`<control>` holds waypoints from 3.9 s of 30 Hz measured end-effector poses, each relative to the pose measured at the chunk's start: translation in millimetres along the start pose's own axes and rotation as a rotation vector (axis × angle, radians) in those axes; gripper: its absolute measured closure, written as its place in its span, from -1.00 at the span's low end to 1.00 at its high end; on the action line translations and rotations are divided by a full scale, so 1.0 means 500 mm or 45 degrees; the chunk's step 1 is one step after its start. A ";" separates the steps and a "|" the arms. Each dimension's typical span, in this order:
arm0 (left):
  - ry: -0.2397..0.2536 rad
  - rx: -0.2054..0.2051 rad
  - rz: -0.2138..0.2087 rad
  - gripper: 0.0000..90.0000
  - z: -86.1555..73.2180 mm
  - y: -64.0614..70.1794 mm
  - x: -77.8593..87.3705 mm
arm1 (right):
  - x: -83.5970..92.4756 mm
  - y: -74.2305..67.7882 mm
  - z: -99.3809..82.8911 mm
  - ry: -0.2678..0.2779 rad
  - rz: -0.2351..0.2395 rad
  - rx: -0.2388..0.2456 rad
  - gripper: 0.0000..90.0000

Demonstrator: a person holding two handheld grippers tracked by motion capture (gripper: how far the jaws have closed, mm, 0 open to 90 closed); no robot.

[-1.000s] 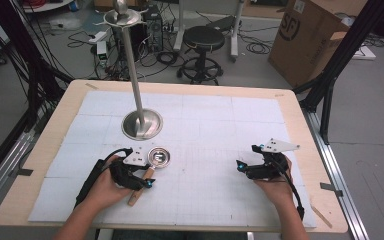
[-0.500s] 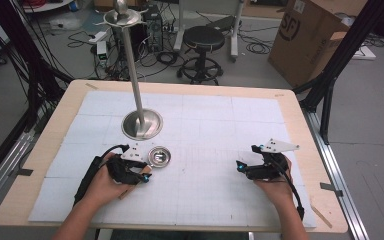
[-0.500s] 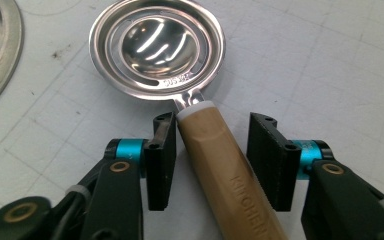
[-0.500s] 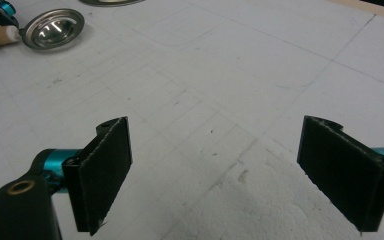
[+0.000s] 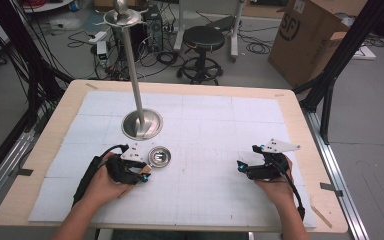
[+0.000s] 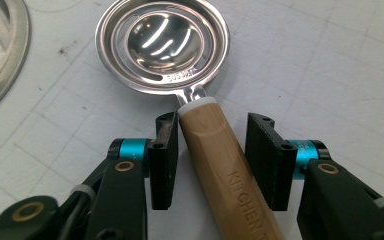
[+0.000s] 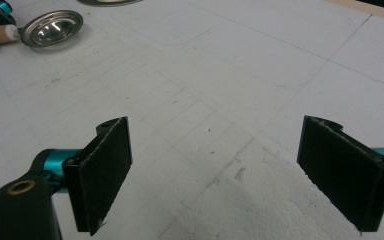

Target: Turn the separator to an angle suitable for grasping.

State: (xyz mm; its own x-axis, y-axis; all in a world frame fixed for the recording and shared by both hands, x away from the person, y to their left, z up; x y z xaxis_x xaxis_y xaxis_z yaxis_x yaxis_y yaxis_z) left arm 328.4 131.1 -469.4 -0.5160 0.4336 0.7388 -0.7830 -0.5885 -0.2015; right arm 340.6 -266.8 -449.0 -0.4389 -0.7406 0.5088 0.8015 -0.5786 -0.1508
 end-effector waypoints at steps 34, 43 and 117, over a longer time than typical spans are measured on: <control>0.033 0.016 -0.070 0.13 -0.022 0.010 0.017 | -0.010 0.005 0.009 0.011 0.012 0.006 -0.71; 0.033 -0.028 -0.083 0.48 -0.032 0.016 0.029 | -0.036 -0.002 0.028 -0.007 0.035 0.038 -0.71; 0.074 -0.045 -0.114 0.36 0.030 0.024 -0.028 | 0.010 -0.015 0.007 -0.016 -0.022 0.038 -0.69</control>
State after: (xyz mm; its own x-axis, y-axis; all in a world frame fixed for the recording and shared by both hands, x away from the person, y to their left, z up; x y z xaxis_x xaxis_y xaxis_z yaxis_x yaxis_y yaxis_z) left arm 331.5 107.8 -472.7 -0.4617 0.5231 0.7164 -0.8381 -0.5217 -0.1592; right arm 333.8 -264.8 -442.2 -0.4480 -0.7259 0.5219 0.8056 -0.5809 -0.1164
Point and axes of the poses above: each handheld gripper's, and its own axes: x roughly backward along the jaws, z roughly out of its top, y roughly to its right, the point moved 5 cm from there along -x, roughly forward along the jaws, and after that the axes turned 13 degrees about z, right-handed, at the moved point
